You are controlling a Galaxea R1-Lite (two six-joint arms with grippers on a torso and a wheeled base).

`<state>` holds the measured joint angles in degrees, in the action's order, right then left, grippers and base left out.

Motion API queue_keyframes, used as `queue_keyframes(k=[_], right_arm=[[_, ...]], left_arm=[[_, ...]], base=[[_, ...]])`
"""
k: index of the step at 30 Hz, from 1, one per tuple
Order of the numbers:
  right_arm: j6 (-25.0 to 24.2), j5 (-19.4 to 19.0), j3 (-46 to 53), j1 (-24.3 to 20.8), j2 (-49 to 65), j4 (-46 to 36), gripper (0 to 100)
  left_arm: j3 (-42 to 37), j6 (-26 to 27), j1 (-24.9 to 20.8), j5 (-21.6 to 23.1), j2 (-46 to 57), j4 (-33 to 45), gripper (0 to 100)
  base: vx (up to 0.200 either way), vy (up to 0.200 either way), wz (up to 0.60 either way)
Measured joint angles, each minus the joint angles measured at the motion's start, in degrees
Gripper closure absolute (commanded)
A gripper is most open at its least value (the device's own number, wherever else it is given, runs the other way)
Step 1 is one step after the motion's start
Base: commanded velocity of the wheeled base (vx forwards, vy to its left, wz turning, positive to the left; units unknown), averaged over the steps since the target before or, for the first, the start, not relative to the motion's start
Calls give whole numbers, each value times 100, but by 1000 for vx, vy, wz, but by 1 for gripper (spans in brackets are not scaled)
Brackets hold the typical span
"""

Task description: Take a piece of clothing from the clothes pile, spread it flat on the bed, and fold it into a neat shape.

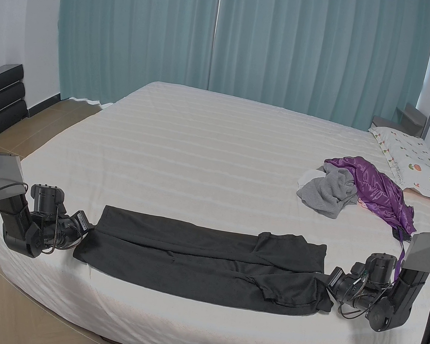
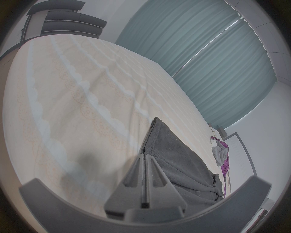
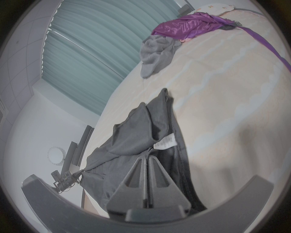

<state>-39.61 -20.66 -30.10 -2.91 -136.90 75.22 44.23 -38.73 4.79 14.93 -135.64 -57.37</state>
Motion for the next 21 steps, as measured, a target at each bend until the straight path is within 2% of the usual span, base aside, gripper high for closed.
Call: queue_keyframes(k=[15, 16, 21], right_arm=[[-29, 9, -71, 173, -191, 224, 100], [-29, 9, -79, 173, -210, 219, 0], [-33, 0, -93, 171, -244, 238, 0]], left_arm=[[21, 0, -6, 0, -10, -9, 100], [23, 0, -6, 0, -10, -9, 100], [23, 0, -11, 0, -10, -9, 100]], base=[[0, 0, 0], [0, 0, 0], [0, 0, 0]])
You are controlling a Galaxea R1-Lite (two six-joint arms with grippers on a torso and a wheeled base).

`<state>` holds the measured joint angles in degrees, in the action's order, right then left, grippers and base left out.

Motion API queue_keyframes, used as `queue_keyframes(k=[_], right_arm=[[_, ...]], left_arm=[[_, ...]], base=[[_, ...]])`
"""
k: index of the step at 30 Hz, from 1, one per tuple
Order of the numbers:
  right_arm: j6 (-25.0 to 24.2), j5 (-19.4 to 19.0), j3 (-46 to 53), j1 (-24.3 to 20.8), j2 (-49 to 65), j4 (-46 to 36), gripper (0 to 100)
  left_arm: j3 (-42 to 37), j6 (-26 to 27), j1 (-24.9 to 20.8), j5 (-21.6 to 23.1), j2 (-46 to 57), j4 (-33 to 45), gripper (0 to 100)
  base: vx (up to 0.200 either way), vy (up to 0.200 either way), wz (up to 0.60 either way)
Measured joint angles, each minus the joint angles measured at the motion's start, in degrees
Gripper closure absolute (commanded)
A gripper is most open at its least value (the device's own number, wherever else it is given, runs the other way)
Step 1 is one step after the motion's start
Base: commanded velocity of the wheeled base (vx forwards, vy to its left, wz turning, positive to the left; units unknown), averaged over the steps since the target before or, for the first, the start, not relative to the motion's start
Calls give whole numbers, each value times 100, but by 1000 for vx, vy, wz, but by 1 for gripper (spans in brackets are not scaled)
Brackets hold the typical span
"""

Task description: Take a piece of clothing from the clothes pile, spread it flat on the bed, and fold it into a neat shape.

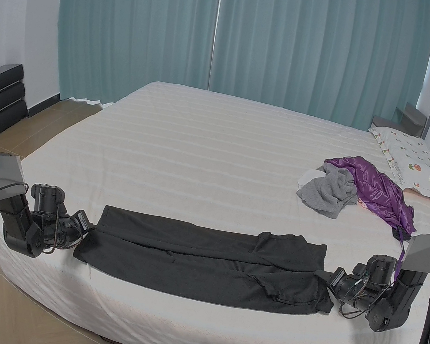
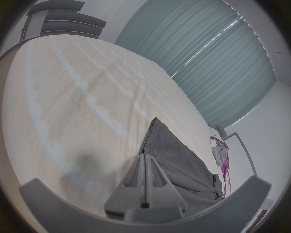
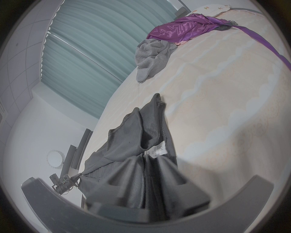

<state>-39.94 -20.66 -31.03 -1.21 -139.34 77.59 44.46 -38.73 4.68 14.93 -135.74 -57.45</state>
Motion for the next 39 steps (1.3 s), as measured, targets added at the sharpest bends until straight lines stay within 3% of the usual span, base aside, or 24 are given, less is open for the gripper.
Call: queue_keyframes(k=[1, 10, 16, 22, 29, 39], right_arm=[[-10, -2, 10, 0, 9, 13, 0], [-479, 44, 492, 0, 513, 356, 0], [-689, 140, 1126, -69, 1152, 503, 0], [-983, 591, 1565, -502, 1593, 528, 0], [-1915, 1167, 1921, -1307, 1726, 534, 0], [-2324, 1229, 2143, -1610, 1602, 611, 0]], left_arm=[[2, 0, -2, 0, 0, -2, 0], [27, -98, -2, 20, 2, 1, 0], [9, -464, 5, 41, 85, 4, 0], [-144, -824, 39, 74, 374, 0, 0], [-402, -892, 55, 90, 634, -5, 0], [-601, -906, 35, 94, 834, -7, 0]], base=[[0, 0, 0], [0, 0, 0], [0, 0, 0], [0, 0, 0], [0, 0, 0], [-120, 0, 0]])
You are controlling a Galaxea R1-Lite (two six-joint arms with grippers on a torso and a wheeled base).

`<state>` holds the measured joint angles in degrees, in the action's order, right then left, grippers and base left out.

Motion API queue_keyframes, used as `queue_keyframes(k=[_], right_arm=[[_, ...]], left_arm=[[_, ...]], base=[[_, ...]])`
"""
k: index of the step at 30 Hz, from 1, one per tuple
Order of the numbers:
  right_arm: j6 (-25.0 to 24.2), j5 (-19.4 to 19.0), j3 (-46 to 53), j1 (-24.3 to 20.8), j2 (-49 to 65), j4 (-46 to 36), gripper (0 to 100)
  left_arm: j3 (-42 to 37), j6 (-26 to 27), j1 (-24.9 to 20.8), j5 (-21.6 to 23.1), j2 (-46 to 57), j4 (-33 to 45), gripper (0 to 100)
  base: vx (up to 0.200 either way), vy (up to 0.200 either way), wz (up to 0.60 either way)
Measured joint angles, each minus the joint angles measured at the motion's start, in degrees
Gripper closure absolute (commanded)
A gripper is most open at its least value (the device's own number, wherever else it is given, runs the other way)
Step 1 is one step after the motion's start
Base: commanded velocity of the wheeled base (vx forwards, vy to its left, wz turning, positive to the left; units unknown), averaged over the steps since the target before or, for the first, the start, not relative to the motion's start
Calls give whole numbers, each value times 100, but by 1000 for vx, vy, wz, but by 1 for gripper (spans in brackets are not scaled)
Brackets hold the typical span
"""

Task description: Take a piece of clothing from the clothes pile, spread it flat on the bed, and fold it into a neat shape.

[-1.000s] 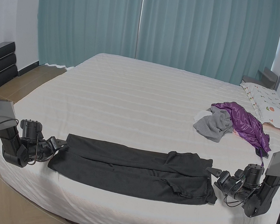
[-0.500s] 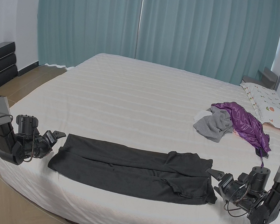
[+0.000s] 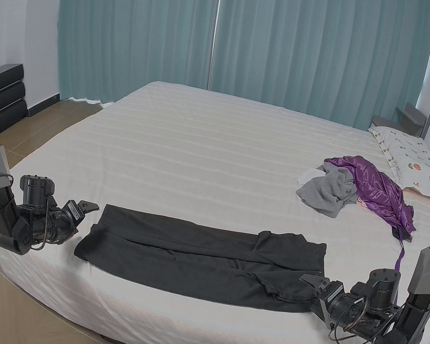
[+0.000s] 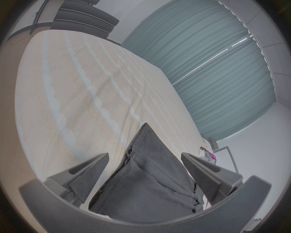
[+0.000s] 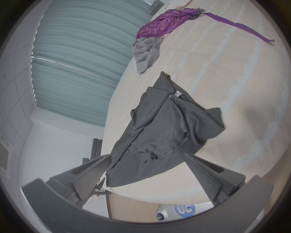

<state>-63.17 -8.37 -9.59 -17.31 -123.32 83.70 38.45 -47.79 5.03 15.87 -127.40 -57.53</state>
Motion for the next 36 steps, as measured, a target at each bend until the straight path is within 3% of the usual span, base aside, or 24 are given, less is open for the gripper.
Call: queue_keyframes(k=[8, 19, 36], right_arm=[[-20, 61, 4, -145, -90, 46, 0], [-57, 560, -149, -490, -269, 57, 0], [-385, 718, -1061, -474, -752, -11, 0]], left_arm=[[-138, -441, -9, -46, 299, 7, 0], [-645, -1125, -27, 27, 753, 2, 0], [-568, -1178, -30, 123, 731, -2, 0]], base=[[0, 0, 0], [0, 0, 0], [0, 0, 0]])
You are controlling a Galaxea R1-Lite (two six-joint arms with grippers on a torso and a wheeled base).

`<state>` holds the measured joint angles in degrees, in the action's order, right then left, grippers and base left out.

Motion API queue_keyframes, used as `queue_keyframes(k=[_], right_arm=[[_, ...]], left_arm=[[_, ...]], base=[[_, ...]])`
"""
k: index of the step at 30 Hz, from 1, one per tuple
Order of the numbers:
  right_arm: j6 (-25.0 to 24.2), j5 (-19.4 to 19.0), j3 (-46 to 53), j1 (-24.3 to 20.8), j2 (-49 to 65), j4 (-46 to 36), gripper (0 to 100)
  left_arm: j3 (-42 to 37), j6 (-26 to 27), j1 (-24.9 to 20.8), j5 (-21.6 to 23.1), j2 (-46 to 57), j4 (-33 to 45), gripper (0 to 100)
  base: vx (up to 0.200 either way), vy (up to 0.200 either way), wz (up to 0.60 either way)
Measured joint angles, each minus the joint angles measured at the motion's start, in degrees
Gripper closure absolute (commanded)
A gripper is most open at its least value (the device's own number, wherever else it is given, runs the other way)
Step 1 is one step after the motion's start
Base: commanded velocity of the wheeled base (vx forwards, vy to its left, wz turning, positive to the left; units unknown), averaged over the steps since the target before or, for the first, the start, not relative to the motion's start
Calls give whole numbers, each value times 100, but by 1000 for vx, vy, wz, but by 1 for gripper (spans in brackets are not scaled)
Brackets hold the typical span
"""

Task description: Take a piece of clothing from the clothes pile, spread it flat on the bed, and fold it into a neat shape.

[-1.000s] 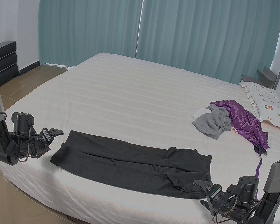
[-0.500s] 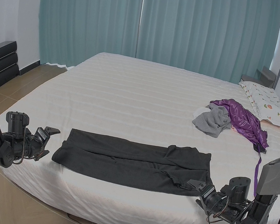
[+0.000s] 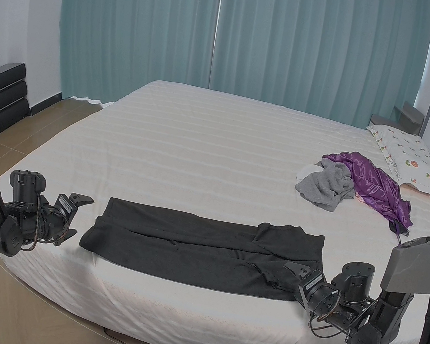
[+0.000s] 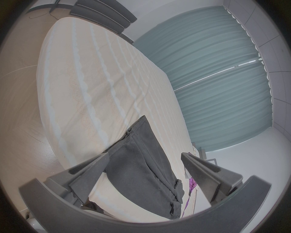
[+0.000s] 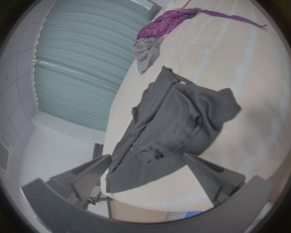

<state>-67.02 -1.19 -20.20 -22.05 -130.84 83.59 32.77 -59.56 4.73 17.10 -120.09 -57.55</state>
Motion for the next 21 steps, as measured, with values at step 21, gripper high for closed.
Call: queue_keyframes(k=[21], right_arm=[[-323, 35, 522, 59, -22, 536, 0]], left_arm=[[-841, -405, 144, -107, 182, -720, 0]], base=[[0, 0, 0]])
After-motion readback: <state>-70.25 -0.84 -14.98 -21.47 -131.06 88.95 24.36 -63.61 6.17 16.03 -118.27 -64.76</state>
